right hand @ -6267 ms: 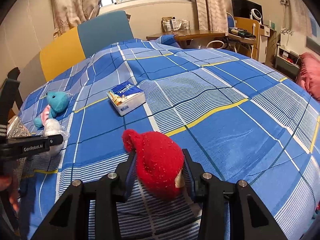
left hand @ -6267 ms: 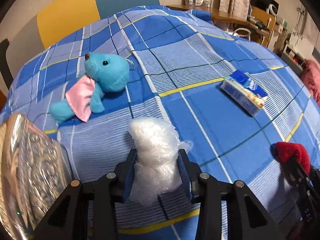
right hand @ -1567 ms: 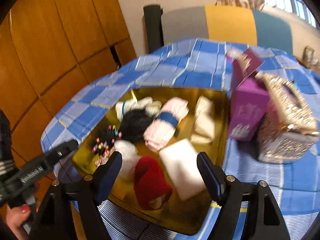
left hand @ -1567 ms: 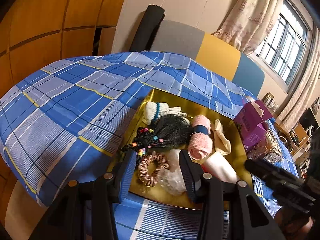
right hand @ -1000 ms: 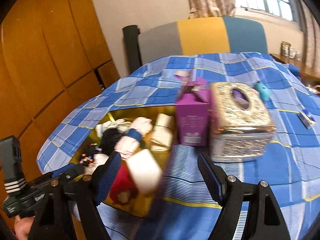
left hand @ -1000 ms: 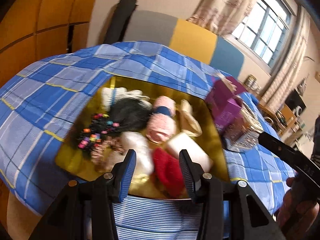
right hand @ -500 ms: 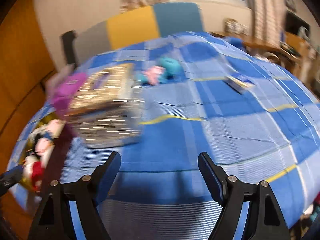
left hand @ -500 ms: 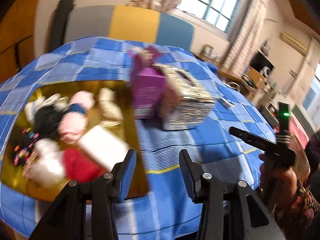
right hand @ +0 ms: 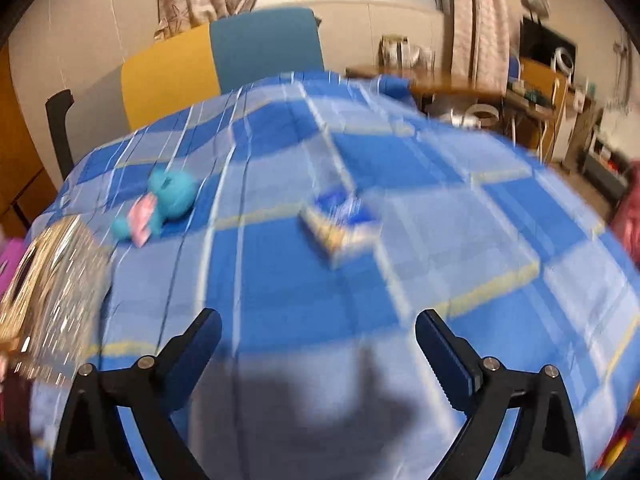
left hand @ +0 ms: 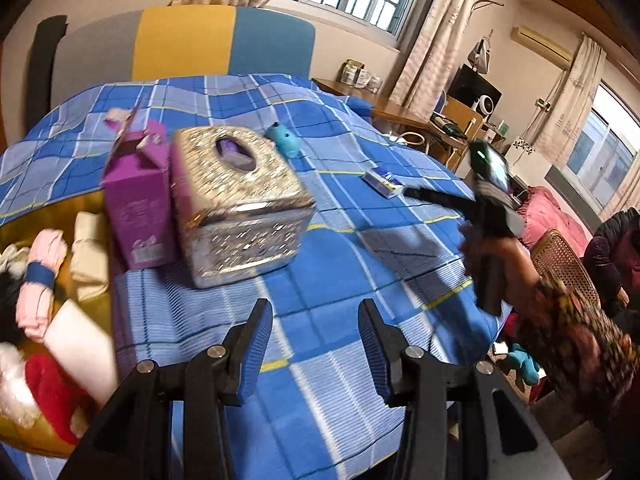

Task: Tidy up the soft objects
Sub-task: 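Move both tools away from the tray toward the plush toy and tissue pack, then close the right gripper on the Tempo tissue pack while the left grasps the blue plush toy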

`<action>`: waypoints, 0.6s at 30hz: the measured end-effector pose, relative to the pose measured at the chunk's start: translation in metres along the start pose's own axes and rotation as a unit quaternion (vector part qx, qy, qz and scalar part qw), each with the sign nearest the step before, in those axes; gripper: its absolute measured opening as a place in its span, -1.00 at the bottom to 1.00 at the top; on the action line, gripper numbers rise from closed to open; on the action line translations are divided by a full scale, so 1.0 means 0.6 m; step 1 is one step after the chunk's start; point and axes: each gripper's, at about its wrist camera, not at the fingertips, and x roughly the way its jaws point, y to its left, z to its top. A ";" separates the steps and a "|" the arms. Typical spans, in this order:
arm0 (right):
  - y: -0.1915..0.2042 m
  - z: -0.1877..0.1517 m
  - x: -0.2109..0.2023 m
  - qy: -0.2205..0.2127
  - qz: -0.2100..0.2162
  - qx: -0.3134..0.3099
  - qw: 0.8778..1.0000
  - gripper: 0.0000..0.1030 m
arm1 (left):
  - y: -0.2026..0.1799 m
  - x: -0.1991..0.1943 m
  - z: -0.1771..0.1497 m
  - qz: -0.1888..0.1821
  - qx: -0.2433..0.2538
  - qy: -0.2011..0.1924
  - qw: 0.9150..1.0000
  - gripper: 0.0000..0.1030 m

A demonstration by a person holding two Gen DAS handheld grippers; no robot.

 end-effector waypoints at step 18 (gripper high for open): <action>-0.028 0.083 0.205 0.048 0.004 -0.048 0.998 0.52 | -0.060 0.058 0.100 0.014 0.035 0.013 0.999 -0.13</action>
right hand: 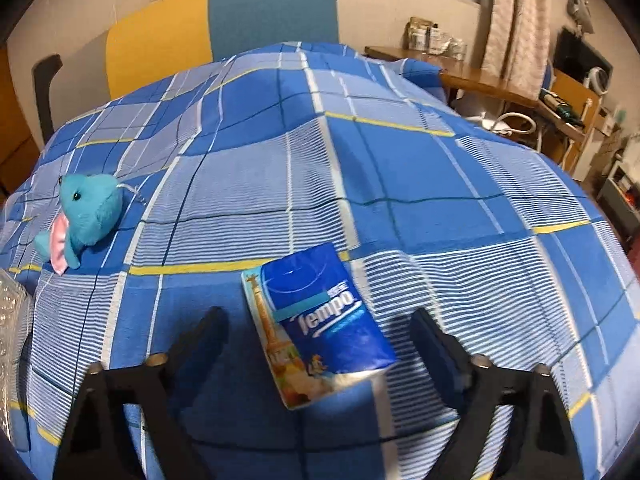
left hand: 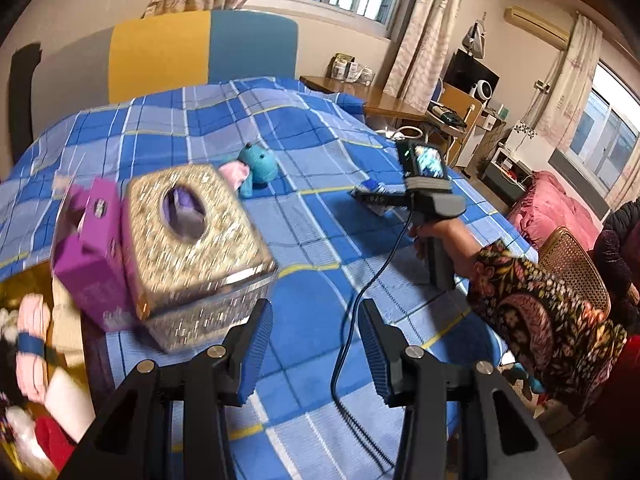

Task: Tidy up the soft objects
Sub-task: 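Close the right gripper on the Tempo tissue pack while the left grasps the blue plush toy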

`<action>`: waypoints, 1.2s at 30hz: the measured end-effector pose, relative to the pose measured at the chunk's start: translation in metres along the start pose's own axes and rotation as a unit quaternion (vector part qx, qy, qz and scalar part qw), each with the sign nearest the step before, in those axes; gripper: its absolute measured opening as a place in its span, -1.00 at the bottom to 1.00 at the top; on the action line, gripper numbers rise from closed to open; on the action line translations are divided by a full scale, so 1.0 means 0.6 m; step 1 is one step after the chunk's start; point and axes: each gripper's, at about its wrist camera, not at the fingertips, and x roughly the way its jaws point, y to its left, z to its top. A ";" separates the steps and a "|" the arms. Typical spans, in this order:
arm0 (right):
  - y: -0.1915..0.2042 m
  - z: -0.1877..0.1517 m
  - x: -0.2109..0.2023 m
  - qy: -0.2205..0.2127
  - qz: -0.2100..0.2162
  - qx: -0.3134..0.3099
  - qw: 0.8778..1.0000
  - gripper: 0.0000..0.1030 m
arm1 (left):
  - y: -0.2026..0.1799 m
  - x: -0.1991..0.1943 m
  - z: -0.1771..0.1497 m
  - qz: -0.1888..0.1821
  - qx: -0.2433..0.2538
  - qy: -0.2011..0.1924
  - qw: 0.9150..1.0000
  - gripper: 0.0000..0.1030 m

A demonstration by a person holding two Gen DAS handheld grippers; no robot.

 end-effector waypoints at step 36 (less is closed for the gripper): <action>-0.006 -0.139 -0.101 -0.038 0.007 0.109 0.993 0.20 | 0.102 0.475 0.335 0.165 -0.027 0.164 0.972 0.29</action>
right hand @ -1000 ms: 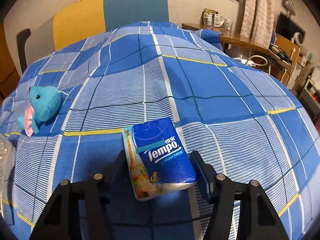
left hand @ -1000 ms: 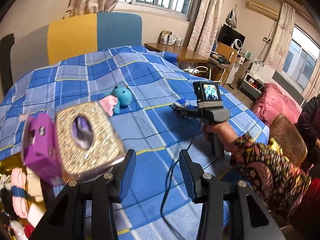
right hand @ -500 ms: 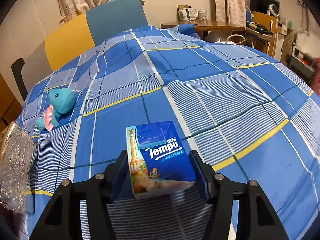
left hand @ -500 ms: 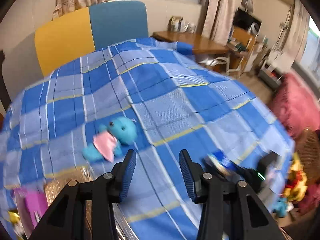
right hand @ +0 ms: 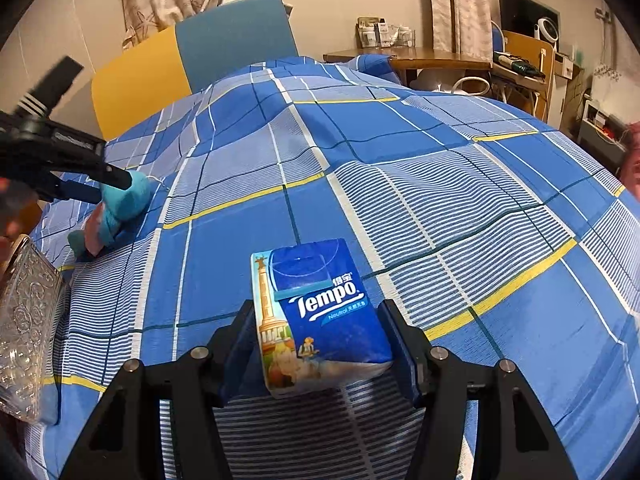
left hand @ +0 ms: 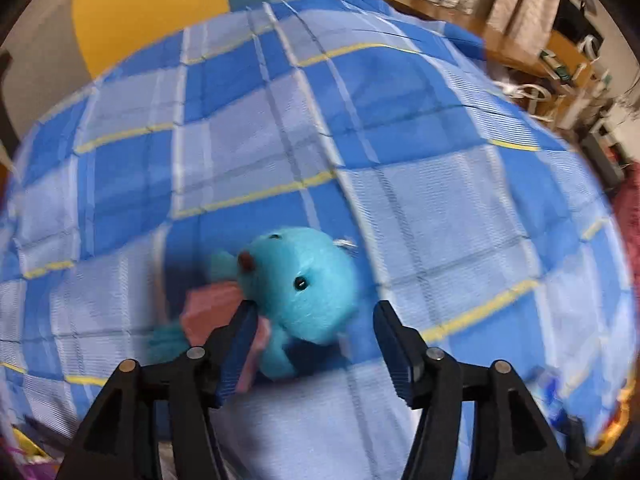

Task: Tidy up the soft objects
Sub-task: 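Close the right gripper on the Tempo tissue pack while the left grasps the blue plush toy, then carry the blue plush toy over the gold tray with the left gripper while the right holds the tissues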

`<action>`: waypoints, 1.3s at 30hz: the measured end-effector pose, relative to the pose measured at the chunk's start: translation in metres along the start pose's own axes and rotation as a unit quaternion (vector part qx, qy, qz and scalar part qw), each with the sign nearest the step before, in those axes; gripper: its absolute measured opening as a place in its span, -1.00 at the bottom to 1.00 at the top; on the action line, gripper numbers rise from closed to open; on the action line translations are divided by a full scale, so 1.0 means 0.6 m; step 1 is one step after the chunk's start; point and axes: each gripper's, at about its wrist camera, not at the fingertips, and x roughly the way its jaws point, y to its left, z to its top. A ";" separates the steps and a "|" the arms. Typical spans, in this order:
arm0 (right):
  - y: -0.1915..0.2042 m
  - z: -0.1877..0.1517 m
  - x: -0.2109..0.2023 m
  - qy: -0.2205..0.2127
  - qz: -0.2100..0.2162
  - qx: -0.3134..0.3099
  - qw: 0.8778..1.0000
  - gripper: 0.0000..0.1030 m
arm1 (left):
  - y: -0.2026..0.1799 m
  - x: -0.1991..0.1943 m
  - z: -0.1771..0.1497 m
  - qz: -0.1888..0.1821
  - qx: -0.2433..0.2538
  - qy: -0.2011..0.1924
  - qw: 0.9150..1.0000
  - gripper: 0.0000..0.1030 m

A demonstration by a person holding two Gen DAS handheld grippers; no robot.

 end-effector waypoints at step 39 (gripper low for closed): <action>-0.001 -0.009 -0.028 -0.049 -0.061 0.008 0.997 0.07 | -0.058 -0.293 -0.162 -0.207 -0.031 -0.183 0.960 0.02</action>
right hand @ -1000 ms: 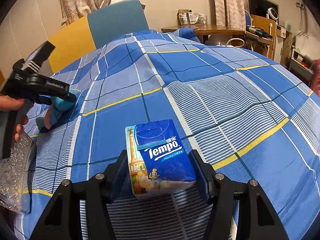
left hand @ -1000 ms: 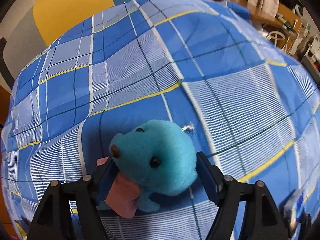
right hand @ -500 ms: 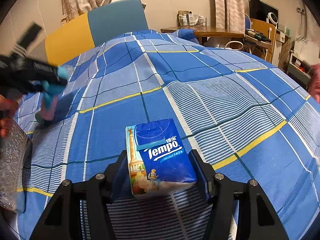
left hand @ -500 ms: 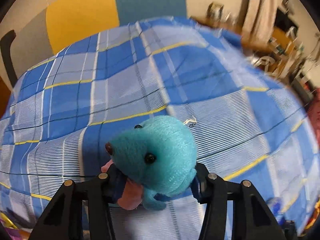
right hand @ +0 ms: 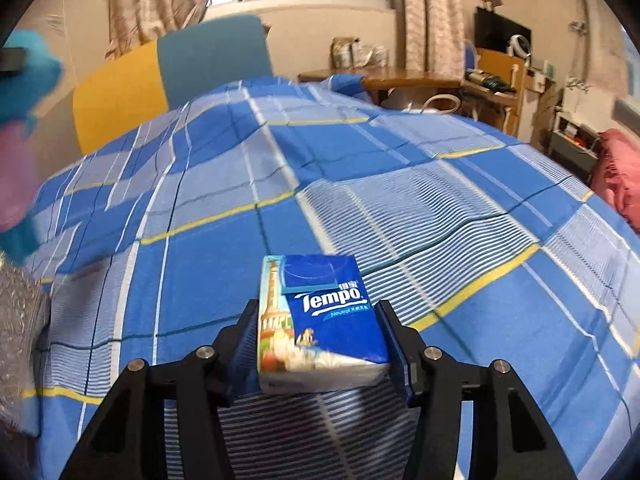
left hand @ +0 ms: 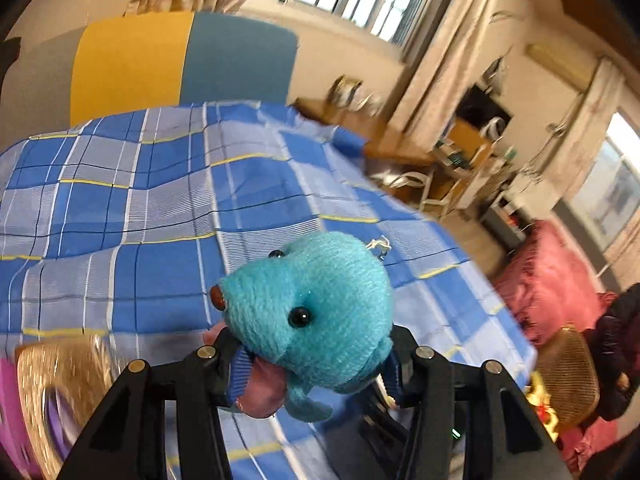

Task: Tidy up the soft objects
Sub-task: 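Carry the blue plush toy over the gold tray with the left gripper while the right holds the tissues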

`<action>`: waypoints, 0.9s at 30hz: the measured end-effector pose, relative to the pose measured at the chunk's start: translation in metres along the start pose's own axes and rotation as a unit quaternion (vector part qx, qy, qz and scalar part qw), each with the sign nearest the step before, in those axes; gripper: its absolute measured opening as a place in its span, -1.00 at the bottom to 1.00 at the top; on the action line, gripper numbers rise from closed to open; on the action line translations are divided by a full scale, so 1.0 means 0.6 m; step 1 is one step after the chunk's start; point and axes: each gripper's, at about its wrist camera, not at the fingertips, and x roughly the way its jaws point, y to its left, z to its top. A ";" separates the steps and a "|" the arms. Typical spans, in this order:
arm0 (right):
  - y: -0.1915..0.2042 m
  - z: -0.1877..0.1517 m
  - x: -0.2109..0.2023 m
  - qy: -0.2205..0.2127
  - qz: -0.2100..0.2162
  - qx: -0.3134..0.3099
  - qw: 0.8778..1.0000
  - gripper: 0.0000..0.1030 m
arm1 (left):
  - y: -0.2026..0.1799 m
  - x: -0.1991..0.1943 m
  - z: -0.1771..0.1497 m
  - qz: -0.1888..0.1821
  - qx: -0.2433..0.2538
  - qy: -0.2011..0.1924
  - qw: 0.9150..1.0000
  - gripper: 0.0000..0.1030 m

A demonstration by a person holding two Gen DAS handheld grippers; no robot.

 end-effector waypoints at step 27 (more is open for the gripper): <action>0.083 -0.079 -0.120 -0.029 0.004 -0.056 0.998 0.04 | 0.229 -0.417 -0.255 -0.021 -0.087 -0.096 0.991 0.04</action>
